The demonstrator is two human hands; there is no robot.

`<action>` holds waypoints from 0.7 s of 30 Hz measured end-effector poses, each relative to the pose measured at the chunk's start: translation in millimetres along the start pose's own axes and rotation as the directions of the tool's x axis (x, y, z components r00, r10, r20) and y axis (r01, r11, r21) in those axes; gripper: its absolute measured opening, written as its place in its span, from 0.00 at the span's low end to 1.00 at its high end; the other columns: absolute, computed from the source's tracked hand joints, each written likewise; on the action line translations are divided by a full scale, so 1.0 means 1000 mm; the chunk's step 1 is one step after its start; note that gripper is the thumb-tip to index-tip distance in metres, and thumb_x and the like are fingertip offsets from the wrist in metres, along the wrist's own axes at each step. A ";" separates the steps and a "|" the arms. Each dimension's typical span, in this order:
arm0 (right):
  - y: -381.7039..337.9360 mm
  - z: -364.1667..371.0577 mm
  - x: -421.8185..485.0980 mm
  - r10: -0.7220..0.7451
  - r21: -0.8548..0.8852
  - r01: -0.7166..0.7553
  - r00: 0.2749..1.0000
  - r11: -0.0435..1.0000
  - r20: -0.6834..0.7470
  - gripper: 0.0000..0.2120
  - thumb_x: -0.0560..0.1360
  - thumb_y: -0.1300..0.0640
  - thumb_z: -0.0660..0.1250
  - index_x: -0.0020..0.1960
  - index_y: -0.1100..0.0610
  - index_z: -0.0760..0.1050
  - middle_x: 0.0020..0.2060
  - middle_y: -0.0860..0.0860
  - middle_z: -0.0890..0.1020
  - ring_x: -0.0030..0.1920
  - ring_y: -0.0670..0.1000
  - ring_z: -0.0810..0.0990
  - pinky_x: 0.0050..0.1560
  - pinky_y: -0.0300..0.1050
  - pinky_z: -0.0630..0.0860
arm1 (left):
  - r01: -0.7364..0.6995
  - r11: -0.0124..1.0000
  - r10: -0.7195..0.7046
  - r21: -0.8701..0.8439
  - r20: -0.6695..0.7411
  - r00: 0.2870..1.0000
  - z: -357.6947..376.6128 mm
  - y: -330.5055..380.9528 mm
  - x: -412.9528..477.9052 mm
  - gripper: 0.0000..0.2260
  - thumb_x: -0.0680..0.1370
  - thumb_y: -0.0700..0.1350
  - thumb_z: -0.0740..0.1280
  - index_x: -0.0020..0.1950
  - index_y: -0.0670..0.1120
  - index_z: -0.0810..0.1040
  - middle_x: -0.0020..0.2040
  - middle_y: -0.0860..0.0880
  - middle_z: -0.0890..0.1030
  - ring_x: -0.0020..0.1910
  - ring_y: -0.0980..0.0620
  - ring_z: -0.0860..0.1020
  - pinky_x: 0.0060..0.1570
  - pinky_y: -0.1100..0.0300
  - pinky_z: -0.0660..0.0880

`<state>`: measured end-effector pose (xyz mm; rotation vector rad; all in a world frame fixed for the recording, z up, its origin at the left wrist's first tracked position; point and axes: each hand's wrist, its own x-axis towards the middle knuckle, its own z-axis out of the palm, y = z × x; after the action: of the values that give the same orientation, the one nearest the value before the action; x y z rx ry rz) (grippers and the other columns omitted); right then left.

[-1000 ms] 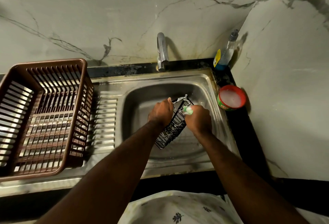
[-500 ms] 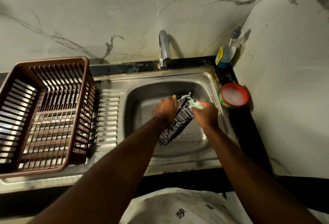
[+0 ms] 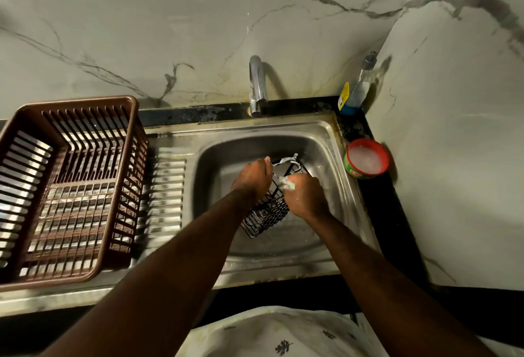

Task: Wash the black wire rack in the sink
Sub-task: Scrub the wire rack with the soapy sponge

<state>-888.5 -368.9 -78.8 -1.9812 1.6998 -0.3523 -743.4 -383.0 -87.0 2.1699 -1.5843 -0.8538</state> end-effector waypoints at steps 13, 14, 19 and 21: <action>-0.006 0.019 -0.029 -0.092 0.400 0.143 0.985 0.905 -0.144 0.16 0.77 0.44 0.69 0.48 0.57 0.83 0.37 0.50 0.85 0.35 0.46 0.81 0.39 0.46 0.78 | -0.054 0.941 0.014 0.335 0.123 0.992 -0.008 0.000 0.012 0.16 0.83 0.49 0.53 0.63 0.44 0.76 0.58 0.40 0.81 0.54 0.39 0.80 0.46 0.50 0.73; -0.002 0.020 -0.030 -0.036 0.420 0.105 0.985 0.902 -0.169 0.09 0.75 0.52 0.72 0.51 0.56 0.84 0.40 0.49 0.87 0.38 0.44 0.82 0.42 0.43 0.80 | -0.074 0.939 0.034 0.336 0.124 0.992 -0.012 -0.002 0.011 0.17 0.85 0.49 0.53 0.63 0.43 0.76 0.58 0.40 0.81 0.54 0.39 0.80 0.46 0.50 0.74; 0.007 0.002 -0.022 0.280 0.657 -0.146 0.954 0.740 -0.104 0.12 0.76 0.57 0.64 0.58 0.53 0.79 0.37 0.54 0.85 0.32 0.48 0.83 0.36 0.52 0.83 | -0.121 0.945 0.087 0.302 0.126 0.988 -0.025 -0.022 0.005 0.20 0.87 0.54 0.51 0.53 0.45 0.78 0.47 0.41 0.81 0.47 0.41 0.80 0.45 0.51 0.75; 0.007 -0.008 -0.015 0.282 0.714 -0.155 0.957 0.683 -0.062 0.12 0.79 0.64 0.61 0.59 0.54 0.75 0.37 0.57 0.84 0.30 0.48 0.83 0.34 0.47 0.81 | -0.138 0.944 0.097 0.300 0.148 0.984 -0.026 -0.027 0.003 0.18 0.87 0.54 0.51 0.46 0.48 0.74 0.44 0.43 0.79 0.43 0.44 0.79 0.44 0.52 0.74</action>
<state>-901.3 -357.0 -74.3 -1.1868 1.5428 -0.9476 -706.3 -379.2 -82.9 2.2321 -2.0098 -0.7679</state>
